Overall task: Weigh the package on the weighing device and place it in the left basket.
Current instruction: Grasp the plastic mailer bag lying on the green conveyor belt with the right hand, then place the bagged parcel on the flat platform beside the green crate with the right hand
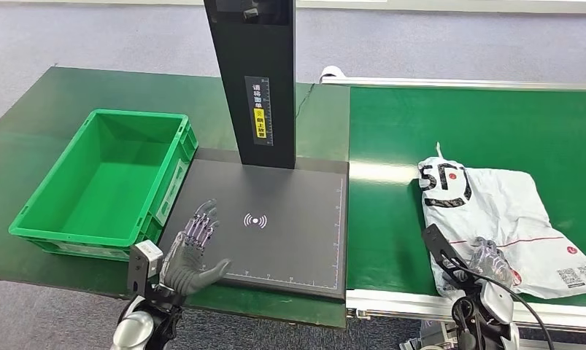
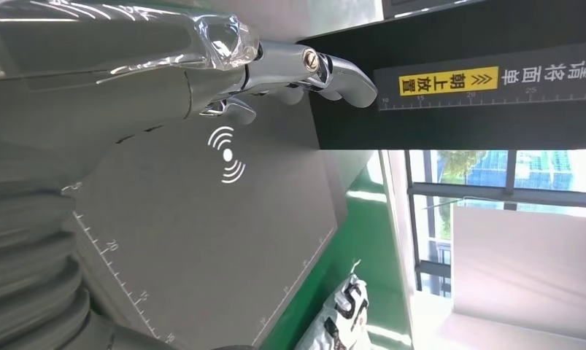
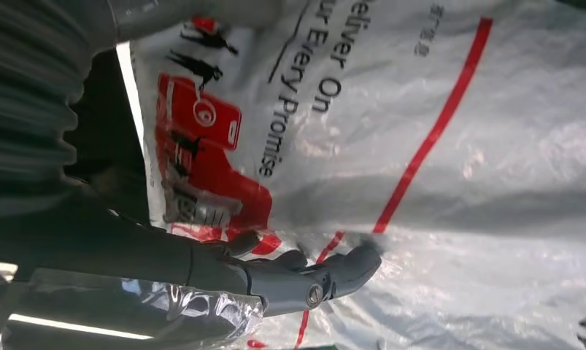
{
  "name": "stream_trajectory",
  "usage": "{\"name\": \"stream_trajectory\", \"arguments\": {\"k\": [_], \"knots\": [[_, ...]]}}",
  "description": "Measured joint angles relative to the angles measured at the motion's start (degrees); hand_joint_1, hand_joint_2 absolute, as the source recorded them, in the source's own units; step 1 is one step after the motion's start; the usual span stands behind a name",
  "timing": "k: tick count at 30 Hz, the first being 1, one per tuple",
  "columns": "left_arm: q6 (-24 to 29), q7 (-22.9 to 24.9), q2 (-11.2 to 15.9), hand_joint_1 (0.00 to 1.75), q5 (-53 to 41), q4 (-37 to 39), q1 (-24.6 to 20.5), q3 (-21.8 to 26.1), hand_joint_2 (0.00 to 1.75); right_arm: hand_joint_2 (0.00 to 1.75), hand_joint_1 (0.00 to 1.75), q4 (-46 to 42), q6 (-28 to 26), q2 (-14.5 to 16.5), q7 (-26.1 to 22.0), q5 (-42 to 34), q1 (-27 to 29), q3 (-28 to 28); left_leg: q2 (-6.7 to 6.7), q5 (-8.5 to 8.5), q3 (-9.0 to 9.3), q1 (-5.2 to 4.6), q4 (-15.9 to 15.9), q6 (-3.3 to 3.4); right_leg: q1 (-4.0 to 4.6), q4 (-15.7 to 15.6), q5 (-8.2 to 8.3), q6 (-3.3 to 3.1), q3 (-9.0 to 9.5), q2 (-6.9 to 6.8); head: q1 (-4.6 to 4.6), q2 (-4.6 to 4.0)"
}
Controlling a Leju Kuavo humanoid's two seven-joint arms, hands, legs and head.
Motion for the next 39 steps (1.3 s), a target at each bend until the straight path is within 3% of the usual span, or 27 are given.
{"name": "stream_trajectory", "arguments": {"k": [1,14,27,32,39], "knots": [[0.02,0.01,-0.02,0.00,0.00,0.09,-0.12,0.00,1.75,1.75,1.75,0.34,0.23,-0.03,-0.23,-0.21,-0.07,-0.05,0.00,0.00,0.00,0.00,0.00,0.00,0.00,0.00,0.00,0.00,0.00,0.00,0.00,0.00],[0.32,0.04,-0.23,0.00,0.17,0.44,-0.22,0.00,1.75,1.75,1.75,1.66,-2.05,0.02,-6.05,-4.30,-1.37,-0.06,0.00,0.00,0.00,0.00,0.00,0.00,0.00,0.00,0.00,0.00,0.01,0.00,-0.01,0.00],[0.32,0.02,-0.28,0.00,0.17,0.43,0.34,0.01,1.75,1.75,1.75,1.50,-3.52,0.50,-7.30,-5.26,-1.52,-0.01,-0.01,0.00,-0.01,0.00,0.00,0.00,0.00,0.00,0.00,0.00,0.01,0.00,-0.01,0.00],[0.33,-0.23,-0.26,0.00,0.22,-0.50,1.28,0.23,1.75,1.75,1.75,-1.88,-8.26,1.31,-13.31,-10.74,-1.24,-0.01,0.01,0.00,-0.01,0.00,0.00,0.00,0.00,0.00,0.00,0.00,0.00,0.00,-0.01,0.00],[0.35,-1.42,-0.19,0.00,0.69,-1.64,2.33,0.75,1.75,1.75,1.75,-10.32,-11.26,3.37,-26.77,-25.11,-0.36,0.32,0.00,0.01,-0.01,0.00,0.00,-0.01,0.00,0.00,0.00,0.00,0.00,-0.01,-0.01,0.00]]}}
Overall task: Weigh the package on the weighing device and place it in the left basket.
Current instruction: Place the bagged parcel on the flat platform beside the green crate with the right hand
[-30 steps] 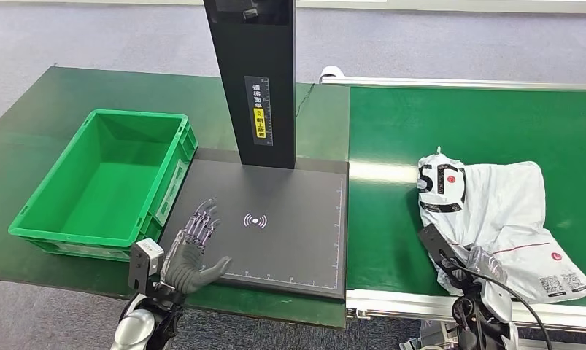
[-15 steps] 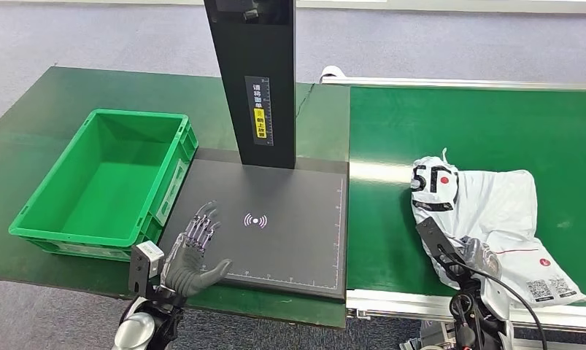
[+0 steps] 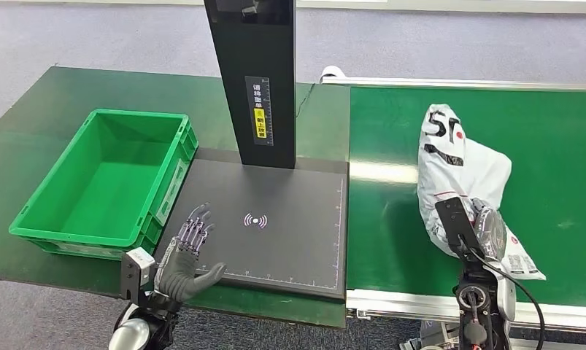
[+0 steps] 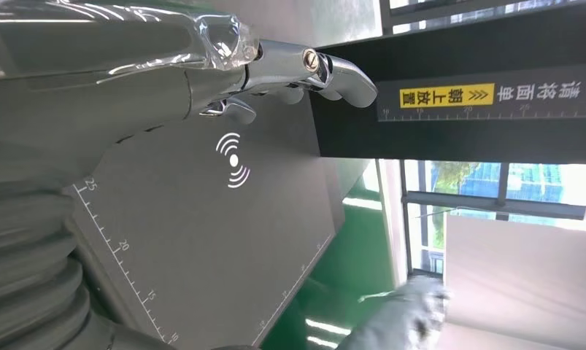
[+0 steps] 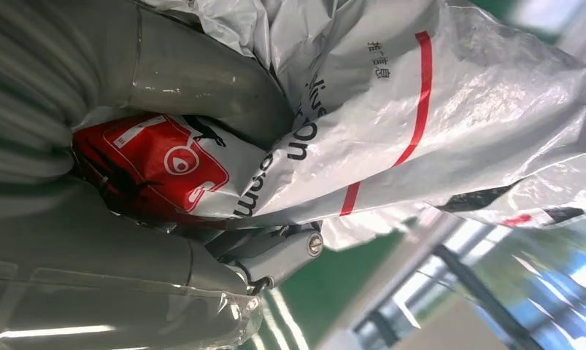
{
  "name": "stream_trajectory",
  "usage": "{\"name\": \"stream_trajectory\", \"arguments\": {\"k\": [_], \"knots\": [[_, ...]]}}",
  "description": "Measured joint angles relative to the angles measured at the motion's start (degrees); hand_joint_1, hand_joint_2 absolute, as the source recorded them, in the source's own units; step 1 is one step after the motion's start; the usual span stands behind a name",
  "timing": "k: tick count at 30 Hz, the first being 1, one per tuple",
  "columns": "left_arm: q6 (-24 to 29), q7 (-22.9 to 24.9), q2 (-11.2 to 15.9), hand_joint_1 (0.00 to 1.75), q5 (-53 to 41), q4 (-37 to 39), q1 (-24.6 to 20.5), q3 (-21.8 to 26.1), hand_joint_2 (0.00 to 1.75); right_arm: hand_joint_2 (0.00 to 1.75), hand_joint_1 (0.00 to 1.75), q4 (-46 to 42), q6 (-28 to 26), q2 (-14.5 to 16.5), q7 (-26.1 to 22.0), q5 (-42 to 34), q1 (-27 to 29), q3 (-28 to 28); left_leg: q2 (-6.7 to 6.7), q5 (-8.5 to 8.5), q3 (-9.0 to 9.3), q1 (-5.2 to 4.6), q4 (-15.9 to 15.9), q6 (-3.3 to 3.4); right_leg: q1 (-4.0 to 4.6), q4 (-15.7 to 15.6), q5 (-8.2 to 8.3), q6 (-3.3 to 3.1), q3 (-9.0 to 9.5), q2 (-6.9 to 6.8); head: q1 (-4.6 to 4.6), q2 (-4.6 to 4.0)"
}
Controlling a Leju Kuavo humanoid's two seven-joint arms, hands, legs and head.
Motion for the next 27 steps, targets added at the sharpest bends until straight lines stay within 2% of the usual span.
{"name": "stream_trajectory", "arguments": {"k": [4,8,14,18,21,27], "knots": [[0.00,-0.34,0.02,0.00,0.03,-0.01,-0.02,0.07,1.75,1.75,1.75,-4.28,-2.26,1.13,-4.81,-4.62,0.87,0.13,0.00,0.00,0.01,0.00,0.00,0.00,0.00,0.00,0.00,0.00,0.01,0.00,0.02,0.00],[0.00,-0.94,0.03,0.00,0.05,-0.01,-0.20,0.10,1.75,1.75,1.75,-9.78,-6.21,2.61,-11.64,-8.63,2.55,0.53,0.01,0.00,0.01,-0.01,0.00,0.00,-0.01,0.00,0.00,0.00,0.00,0.00,0.01,0.00],[-0.01,-1.46,0.04,0.00,0.27,0.01,-0.91,0.10,1.75,1.75,1.75,-17.79,-9.72,4.45,-18.58,-8.48,4.56,3.06,0.02,0.00,0.01,0.00,-0.01,0.00,0.00,0.00,0.00,0.00,0.00,0.01,0.01,0.00],[-0.02,-1.85,0.20,0.00,0.60,0.01,-1.42,0.10,1.75,1.75,1.75,-20.55,-7.52,4.62,-19.92,-5.57,5.26,7.05,0.03,0.01,0.04,0.00,-0.01,-0.01,0.00,0.00,0.00,0.00,0.02,0.02,0.01,0.00],[0.04,-2.31,0.32,0.00,1.04,0.01,-1.76,0.10,1.75,1.75,1.75,-20.98,-4.72,4.41,-19.96,-0.63,5.43,10.62,0.03,0.02,0.04,0.00,-0.01,-0.01,0.00,0.00,0.00,0.00,0.04,0.02,0.01,0.00],[0.92,-3.81,0.57,0.00,2.70,0.01,-2.20,0.10,1.75,1.75,1.75,-19.74,3.64,2.68,-19.26,7.67,5.93,22.55,0.02,0.01,0.03,0.01,-0.01,-0.01,0.02,0.00,0.00,-0.01,0.03,0.02,0.01,0.00]]}}
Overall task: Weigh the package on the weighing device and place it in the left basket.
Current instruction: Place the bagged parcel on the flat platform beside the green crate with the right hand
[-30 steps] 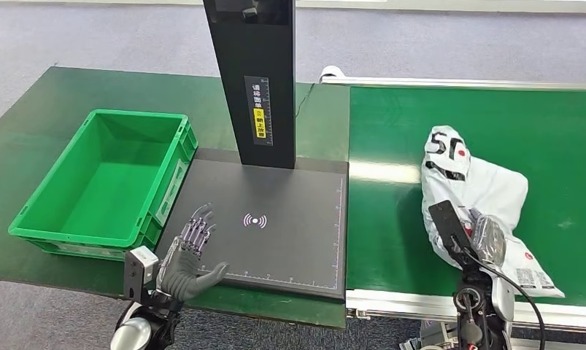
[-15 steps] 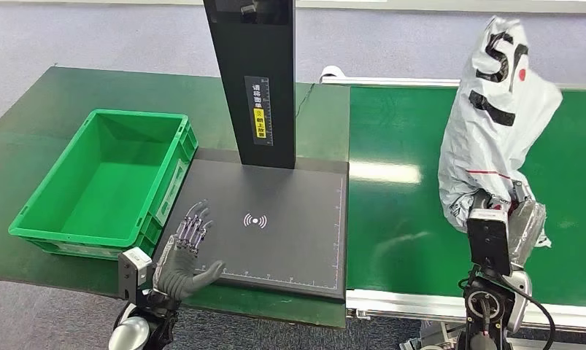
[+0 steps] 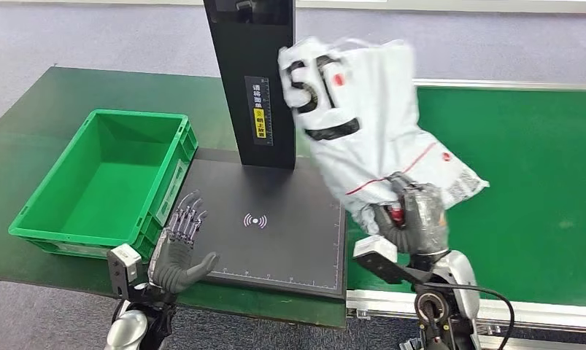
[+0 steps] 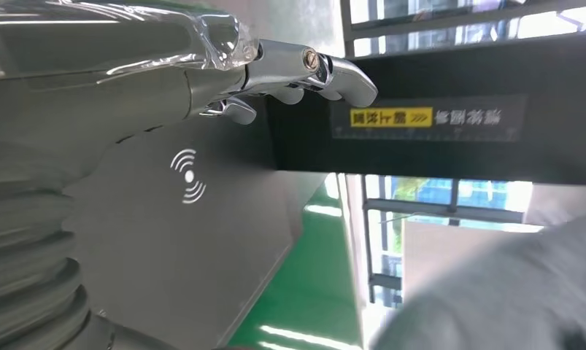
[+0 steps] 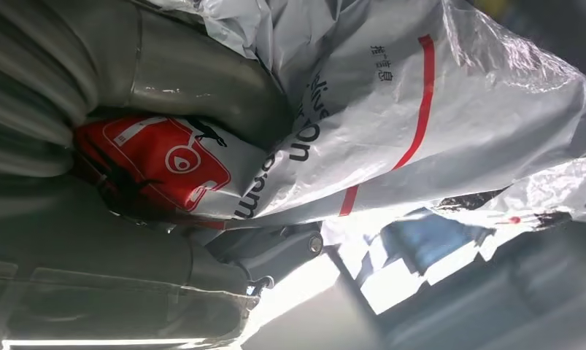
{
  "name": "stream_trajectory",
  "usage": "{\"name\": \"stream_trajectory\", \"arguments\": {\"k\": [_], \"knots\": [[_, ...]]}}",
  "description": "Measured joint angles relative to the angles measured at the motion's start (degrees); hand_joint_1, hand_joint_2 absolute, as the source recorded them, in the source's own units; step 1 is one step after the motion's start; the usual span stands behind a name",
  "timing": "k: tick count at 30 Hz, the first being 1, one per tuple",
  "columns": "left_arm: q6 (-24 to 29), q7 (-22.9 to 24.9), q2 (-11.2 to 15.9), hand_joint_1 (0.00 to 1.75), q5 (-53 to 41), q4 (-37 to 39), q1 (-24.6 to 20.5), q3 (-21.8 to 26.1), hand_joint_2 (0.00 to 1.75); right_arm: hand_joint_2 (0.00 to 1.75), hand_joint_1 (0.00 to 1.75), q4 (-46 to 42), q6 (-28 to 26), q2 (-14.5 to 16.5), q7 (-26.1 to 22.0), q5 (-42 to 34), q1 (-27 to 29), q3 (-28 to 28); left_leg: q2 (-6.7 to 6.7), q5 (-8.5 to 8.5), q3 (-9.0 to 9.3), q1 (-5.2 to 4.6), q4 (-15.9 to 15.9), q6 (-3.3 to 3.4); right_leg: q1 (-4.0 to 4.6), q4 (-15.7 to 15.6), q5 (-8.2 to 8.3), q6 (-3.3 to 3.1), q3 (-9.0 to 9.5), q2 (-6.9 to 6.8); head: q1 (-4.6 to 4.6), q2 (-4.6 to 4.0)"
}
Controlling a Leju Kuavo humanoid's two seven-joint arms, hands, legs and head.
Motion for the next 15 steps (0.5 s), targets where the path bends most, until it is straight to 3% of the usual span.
{"name": "stream_trajectory", "arguments": {"k": [7,12,15], "knots": [[3.16,-1.19,0.05,0.00,3.76,0.01,-0.66,0.72,1.75,1.75,1.75,6.37,6.63,-2.83,-1.03,-1.83,-0.76,11.15,0.00,0.00,-0.02,0.00,0.00,0.00,0.00,0.00,0.00,0.01,0.01,-0.01,0.00,0.00],[3.57,-1.24,0.03,0.00,4.85,0.02,-0.69,0.98,1.75,1.75,1.75,7.55,7.19,-3.28,-1.08,-2.17,-1.01,12.52,0.00,0.00,-0.01,0.00,0.00,0.00,0.00,0.00,0.00,0.01,0.01,-0.01,-0.01,0.00],[5.35,-1.23,0.03,0.00,7.90,0.03,-0.79,1.92,1.75,1.75,1.75,12.45,10.98,-4.66,-1.18,-3.48,-2.92,17.35,0.00,0.00,-0.01,0.00,0.00,0.00,0.00,0.00,0.00,0.01,0.00,-0.01,0.01,0.00]]}}
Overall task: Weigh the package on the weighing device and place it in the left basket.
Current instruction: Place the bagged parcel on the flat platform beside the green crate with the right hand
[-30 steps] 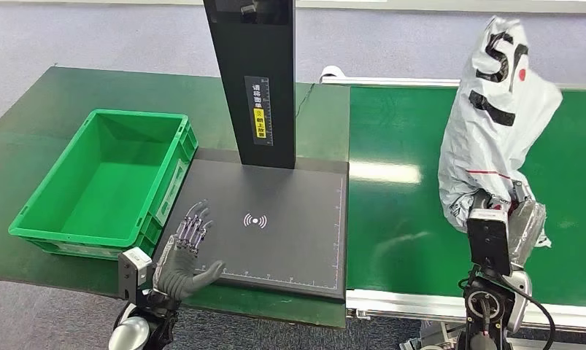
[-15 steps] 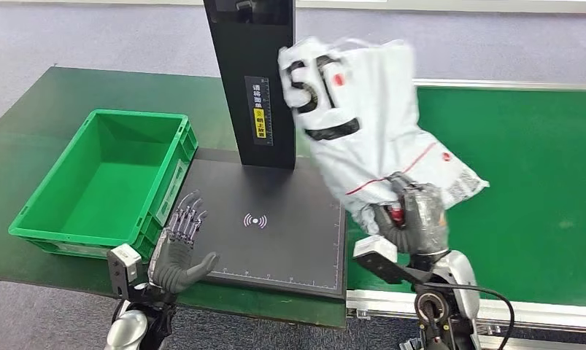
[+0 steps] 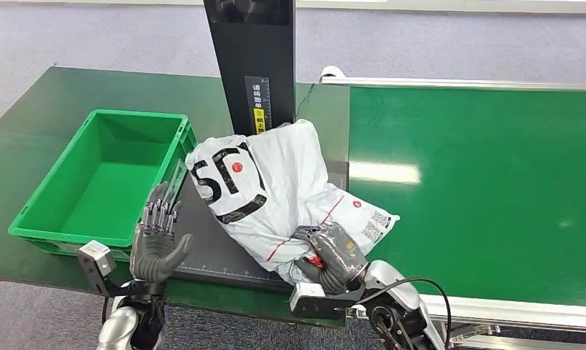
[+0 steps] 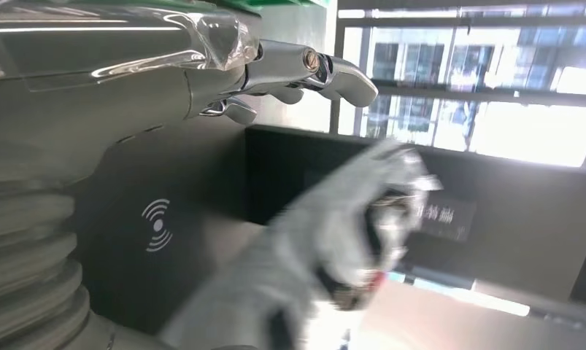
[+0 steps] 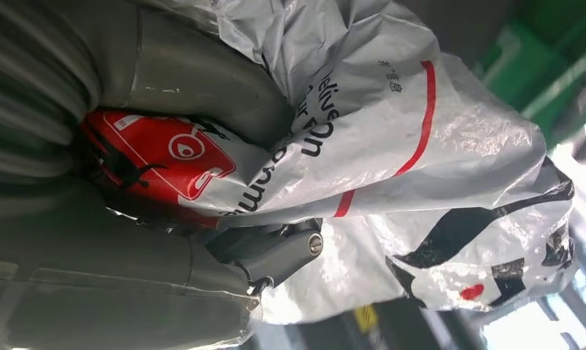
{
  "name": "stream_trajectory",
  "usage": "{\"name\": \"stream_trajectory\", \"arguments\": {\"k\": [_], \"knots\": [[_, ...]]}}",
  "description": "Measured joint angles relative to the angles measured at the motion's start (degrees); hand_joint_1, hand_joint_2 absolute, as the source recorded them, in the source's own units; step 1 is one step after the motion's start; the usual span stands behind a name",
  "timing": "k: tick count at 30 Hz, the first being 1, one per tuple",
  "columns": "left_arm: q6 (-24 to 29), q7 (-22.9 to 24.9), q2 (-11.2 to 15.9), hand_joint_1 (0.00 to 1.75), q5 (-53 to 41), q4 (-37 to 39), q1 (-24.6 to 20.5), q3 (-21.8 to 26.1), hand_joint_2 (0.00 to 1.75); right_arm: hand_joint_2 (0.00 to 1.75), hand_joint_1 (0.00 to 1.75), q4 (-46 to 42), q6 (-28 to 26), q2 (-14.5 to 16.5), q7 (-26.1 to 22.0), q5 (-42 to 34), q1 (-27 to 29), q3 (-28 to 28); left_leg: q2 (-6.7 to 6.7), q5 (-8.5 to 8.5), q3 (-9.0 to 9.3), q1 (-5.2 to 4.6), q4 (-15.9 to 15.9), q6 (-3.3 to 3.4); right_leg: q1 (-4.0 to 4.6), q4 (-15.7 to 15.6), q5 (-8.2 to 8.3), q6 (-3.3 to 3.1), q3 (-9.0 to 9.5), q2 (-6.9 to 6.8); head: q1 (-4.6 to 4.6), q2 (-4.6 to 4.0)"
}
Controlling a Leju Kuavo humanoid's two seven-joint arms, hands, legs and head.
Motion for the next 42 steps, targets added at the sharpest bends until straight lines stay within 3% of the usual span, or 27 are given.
{"name": "stream_trajectory", "arguments": {"k": [3,12,14,16,18,23,28,42], "knots": [[1.24,0.04,0.02,0.00,1.85,0.14,-0.34,0.43,1.75,1.75,1.75,4.68,2.84,-0.92,0.97,-0.49,-2.13,3.91,0.00,0.00,0.00,0.00,0.00,0.00,0.00,0.00,0.00,0.00,0.00,0.00,0.00,0.00],[2.27,0.12,0.02,0.00,2.98,0.36,-1.09,0.48,1.75,1.75,1.75,11.57,3.31,-1.22,2.19,-1.81,-5.52,7.69,0.00,0.00,0.01,0.00,0.01,0.00,0.00,0.00,0.00,0.00,0.00,0.00,-0.01,0.00],[2.45,0.11,0.02,0.00,3.12,0.48,-1.22,0.48,1.75,1.75,1.39,12.32,3.50,-1.22,1.44,-2.81,-5.92,8.02,0.00,0.00,0.01,0.00,0.01,0.00,0.00,0.00,0.00,0.00,0.00,0.00,0.00,0.00],[2.65,0.08,0.02,0.00,3.39,0.58,-1.28,0.49,1.75,1.75,0.51,12.70,3.56,-1.22,-0.22,-4.47,-6.13,8.17,0.00,0.00,0.01,0.00,0.01,0.00,0.00,0.00,0.00,0.00,0.00,0.00,0.00,0.00],[2.73,0.00,0.02,0.00,3.77,0.60,-1.29,0.51,1.75,1.75,0.00,12.81,4.06,-1.20,-2.88,-7.53,-6.25,8.18,0.00,0.00,0.01,0.00,0.01,0.00,0.00,0.00,0.00,0.00,0.00,0.00,0.00,0.00],[2.78,-0.21,0.03,0.00,4.30,0.60,-1.26,0.53,1.75,1.75,0.00,11.07,8.17,-0.83,-9.42,-20.06,-6.05,6.35,0.00,0.00,0.01,0.00,0.01,0.00,0.00,0.00,0.00,0.00,0.00,0.00,0.00,0.00],[2.79,-0.32,0.02,0.00,4.42,0.60,-1.19,0.54,1.75,1.75,0.00,7.53,11.79,-0.28,-11.02,-29.42,-5.22,2.04,0.00,0.00,0.02,0.00,0.01,0.00,0.00,0.00,0.00,0.00,0.01,0.00,0.00,0.00],[2.72,-0.73,0.01,0.00,4.66,0.26,-0.28,0.57,1.75,1.75,0.00,4.44,9.73,0.46,-9.37,-30.69,-2.53,-2.93,0.00,0.00,0.02,0.00,0.01,0.00,0.00,0.00,0.00,0.00,0.00,0.00,0.00,0.00]]}}
